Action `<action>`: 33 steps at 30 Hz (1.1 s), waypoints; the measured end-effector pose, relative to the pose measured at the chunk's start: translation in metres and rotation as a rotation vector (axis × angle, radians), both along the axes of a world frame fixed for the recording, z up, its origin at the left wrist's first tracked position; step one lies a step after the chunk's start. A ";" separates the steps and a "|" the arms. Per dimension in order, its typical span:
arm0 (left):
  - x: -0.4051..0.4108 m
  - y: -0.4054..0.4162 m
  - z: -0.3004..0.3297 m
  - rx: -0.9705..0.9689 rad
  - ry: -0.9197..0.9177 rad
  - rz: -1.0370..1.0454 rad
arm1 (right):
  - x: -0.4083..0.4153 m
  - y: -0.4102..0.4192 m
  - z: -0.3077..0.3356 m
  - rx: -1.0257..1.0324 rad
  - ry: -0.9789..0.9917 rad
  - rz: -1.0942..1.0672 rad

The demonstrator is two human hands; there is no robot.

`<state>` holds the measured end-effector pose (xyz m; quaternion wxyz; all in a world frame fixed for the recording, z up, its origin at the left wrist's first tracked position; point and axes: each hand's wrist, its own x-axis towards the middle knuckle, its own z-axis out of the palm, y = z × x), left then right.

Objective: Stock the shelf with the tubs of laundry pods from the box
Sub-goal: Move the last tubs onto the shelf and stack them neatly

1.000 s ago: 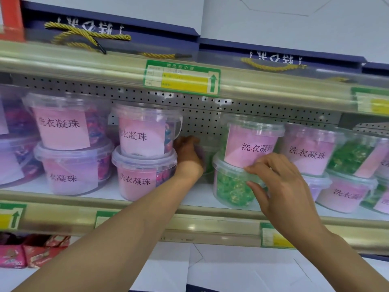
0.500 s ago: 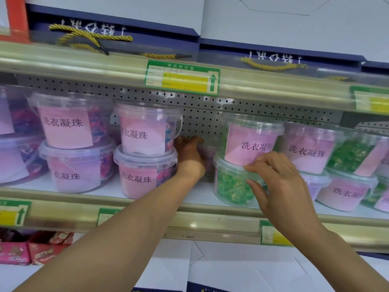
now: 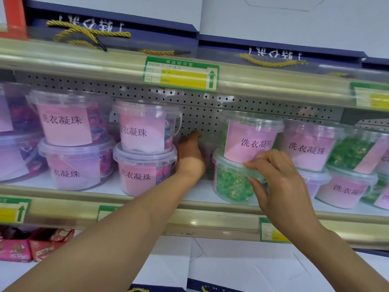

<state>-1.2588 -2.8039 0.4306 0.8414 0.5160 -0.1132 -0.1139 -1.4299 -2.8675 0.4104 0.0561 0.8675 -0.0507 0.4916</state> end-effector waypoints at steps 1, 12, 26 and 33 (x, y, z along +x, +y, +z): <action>0.004 -0.001 -0.001 -0.056 -0.017 0.056 | 0.000 0.000 -0.001 0.003 0.001 -0.001; 0.007 0.004 -0.002 0.557 -0.382 0.177 | 0.001 0.001 -0.003 0.033 -0.016 0.007; -0.047 0.063 -0.012 0.527 -0.565 -0.450 | -0.007 0.000 0.003 0.233 0.011 -0.080; -0.041 0.066 -0.012 0.579 -0.578 -0.344 | -0.013 0.002 0.013 0.468 0.033 -0.004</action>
